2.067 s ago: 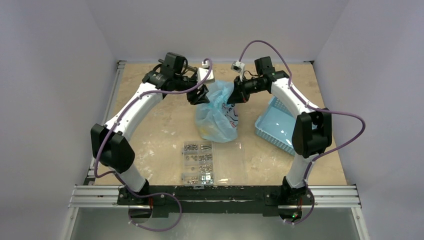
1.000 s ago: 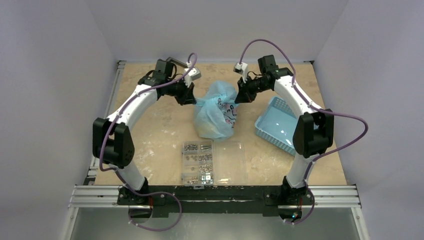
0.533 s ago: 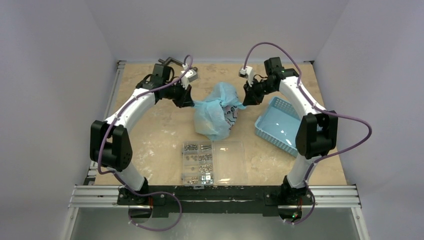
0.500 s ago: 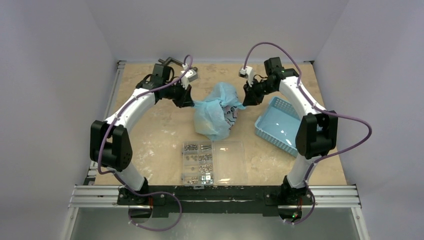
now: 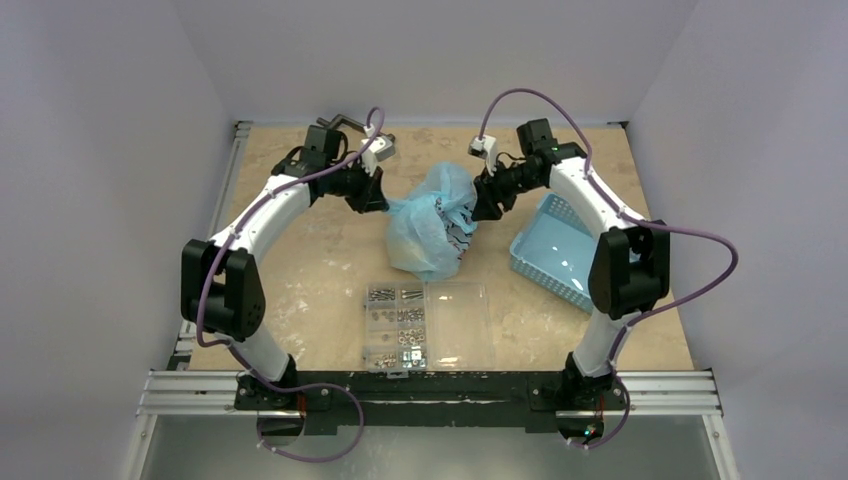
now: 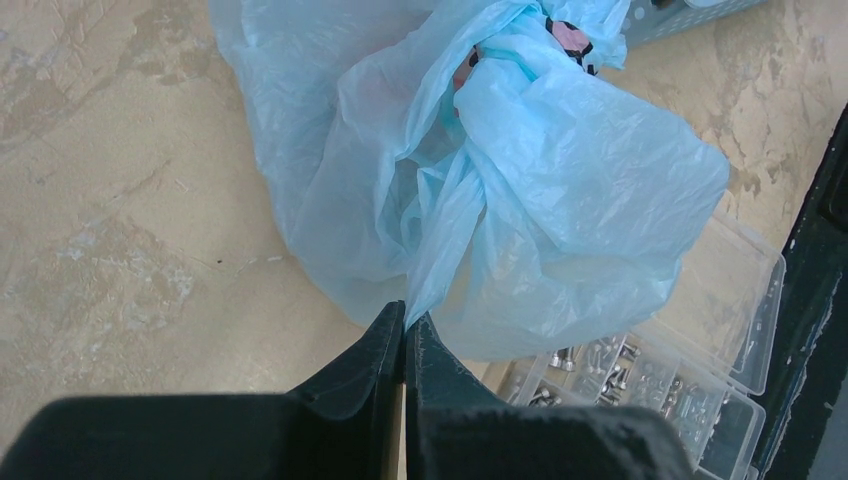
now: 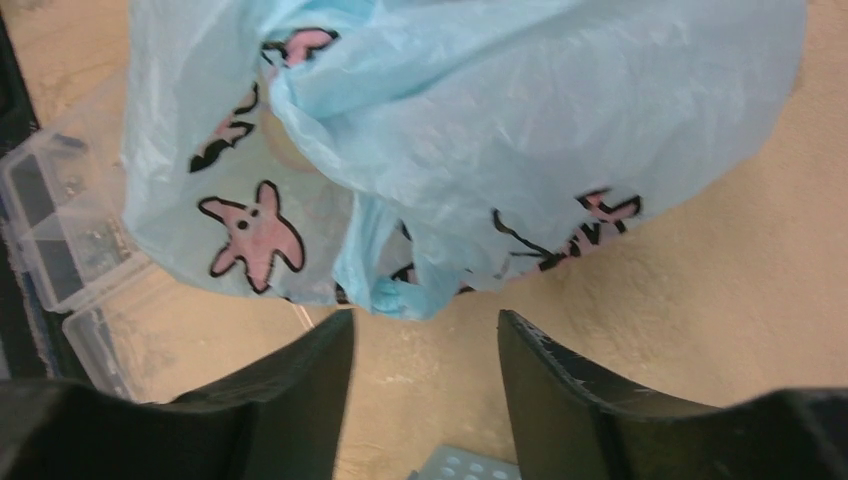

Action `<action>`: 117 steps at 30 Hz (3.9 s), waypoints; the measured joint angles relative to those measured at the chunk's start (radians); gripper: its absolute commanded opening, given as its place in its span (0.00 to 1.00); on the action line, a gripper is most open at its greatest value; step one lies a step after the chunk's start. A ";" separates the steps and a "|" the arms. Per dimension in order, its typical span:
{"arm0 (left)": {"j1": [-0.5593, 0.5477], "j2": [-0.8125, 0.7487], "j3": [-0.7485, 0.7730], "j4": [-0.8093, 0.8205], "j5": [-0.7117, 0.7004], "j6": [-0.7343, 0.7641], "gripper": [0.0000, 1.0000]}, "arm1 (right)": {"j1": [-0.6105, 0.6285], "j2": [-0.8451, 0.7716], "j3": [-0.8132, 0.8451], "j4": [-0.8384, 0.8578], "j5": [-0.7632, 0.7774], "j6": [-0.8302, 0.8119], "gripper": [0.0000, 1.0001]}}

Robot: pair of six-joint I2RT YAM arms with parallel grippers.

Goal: Place the fake fruits into the plastic bag and tie a complex knot

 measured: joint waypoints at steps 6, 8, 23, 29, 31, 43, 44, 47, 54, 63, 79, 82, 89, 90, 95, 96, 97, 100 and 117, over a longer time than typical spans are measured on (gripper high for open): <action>-0.007 0.002 0.012 0.000 0.004 0.000 0.00 | 0.045 0.000 -0.086 0.119 0.004 0.108 0.35; -0.010 0.002 0.014 0.000 0.005 0.000 0.00 | 0.053 0.000 -0.126 0.166 0.029 0.139 0.36; -0.011 0.008 0.016 0.001 0.005 0.001 0.05 | 0.087 -0.015 -0.241 0.404 0.205 0.307 0.49; -0.012 0.012 0.016 0.018 -0.026 0.006 0.24 | 0.124 -0.015 -0.243 0.463 0.233 0.367 0.06; -0.013 0.011 0.015 0.034 -0.045 0.012 0.24 | 0.134 -0.015 -0.243 0.466 0.236 0.369 0.00; -0.126 -0.052 -0.093 0.245 -0.144 0.108 0.32 | 0.134 -0.015 -0.243 0.452 0.239 0.359 0.00; -0.131 -0.052 -0.093 0.253 -0.147 0.112 0.32 | 0.134 -0.015 -0.242 0.450 0.239 0.356 0.00; -0.135 -0.049 -0.092 0.267 -0.170 0.132 0.29 | 0.134 -0.015 -0.242 0.444 0.239 0.348 0.00; -0.135 -0.018 -0.084 0.246 -0.212 0.231 0.27 | 0.134 -0.015 -0.242 0.437 0.238 0.336 0.00; -0.135 -0.006 -0.093 0.224 -0.202 0.397 0.36 | 0.134 -0.015 -0.237 0.428 0.232 0.321 0.00; -0.163 0.170 -0.041 0.200 -0.169 0.622 0.00 | 0.132 -0.015 -0.194 0.394 0.231 0.282 0.00; -0.161 0.159 -0.047 0.210 -0.206 0.600 0.00 | 0.121 -0.015 -0.190 0.375 0.234 0.267 0.00; -0.124 0.034 -0.134 0.264 -0.361 0.502 0.00 | 0.061 -0.018 -0.191 0.317 0.261 0.206 0.00; -0.121 0.019 -0.140 0.271 -0.380 0.496 0.00 | 0.056 -0.021 -0.191 0.312 0.266 0.193 0.00; -0.069 0.005 -0.151 0.295 -0.446 0.488 0.00 | 0.039 -0.069 -0.209 0.326 0.318 0.113 0.00; -0.055 0.006 -0.152 0.299 -0.452 0.490 0.00 | 0.035 -0.076 -0.218 0.334 0.324 0.101 0.00; -0.043 0.011 -0.152 0.308 -0.459 0.492 0.00 | 0.033 -0.081 -0.227 0.346 0.335 0.088 0.00; -0.018 0.032 -0.159 0.334 -0.483 0.507 0.00 | 0.024 -0.073 -0.240 0.374 0.360 0.059 0.00; 0.087 0.027 -0.077 0.259 -0.410 0.536 0.00 | 0.004 -0.073 -0.198 0.421 0.413 -0.046 0.00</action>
